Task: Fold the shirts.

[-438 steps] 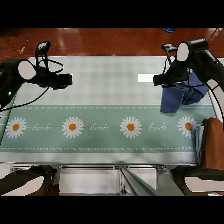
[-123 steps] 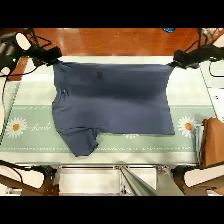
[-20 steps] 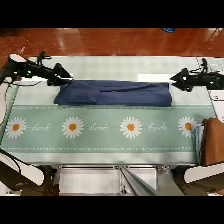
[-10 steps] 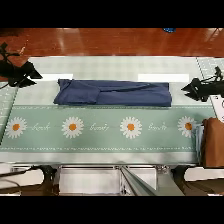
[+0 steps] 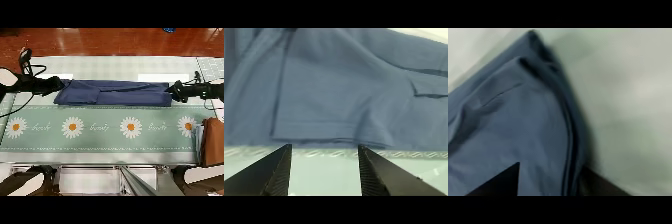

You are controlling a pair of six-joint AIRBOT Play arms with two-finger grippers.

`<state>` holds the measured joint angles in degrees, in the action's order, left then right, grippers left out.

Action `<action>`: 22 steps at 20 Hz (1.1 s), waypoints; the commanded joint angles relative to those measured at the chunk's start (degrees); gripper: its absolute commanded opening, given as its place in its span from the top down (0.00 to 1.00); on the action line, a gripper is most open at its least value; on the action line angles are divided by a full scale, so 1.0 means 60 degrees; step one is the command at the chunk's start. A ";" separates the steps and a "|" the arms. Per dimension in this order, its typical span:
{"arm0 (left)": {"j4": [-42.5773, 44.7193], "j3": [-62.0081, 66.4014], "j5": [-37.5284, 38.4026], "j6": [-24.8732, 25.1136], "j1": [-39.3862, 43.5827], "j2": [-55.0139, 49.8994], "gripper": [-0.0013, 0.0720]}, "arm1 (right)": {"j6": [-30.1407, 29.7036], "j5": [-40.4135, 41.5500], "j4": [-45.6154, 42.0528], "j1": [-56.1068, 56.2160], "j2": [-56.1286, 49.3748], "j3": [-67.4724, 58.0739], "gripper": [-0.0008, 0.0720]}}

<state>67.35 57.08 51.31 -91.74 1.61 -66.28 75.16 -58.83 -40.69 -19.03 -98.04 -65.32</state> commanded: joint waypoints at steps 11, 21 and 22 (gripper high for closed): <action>-0.3446 0.1100 -0.1155 0.1902 0.2419 -0.2455 0.96 | 0.0448 -0.1745 -0.2696 0.0933 0.5431 0.1264 0.95; -0.4142 0.6717 0.1049 0.0557 0.7169 -0.7763 0.96 | 0.1756 -0.2248 -0.2109 0.0947 1.0652 0.2517 0.95; -0.4368 0.6834 0.0907 0.0554 0.7526 -0.7978 0.96 | 0.1679 -0.2237 -0.1945 0.0947 1.0652 0.2517 0.95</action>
<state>44.80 92.77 54.98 -86.76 39.86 -108.22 84.62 -71.77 -54.17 -13.37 -37.50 -50.68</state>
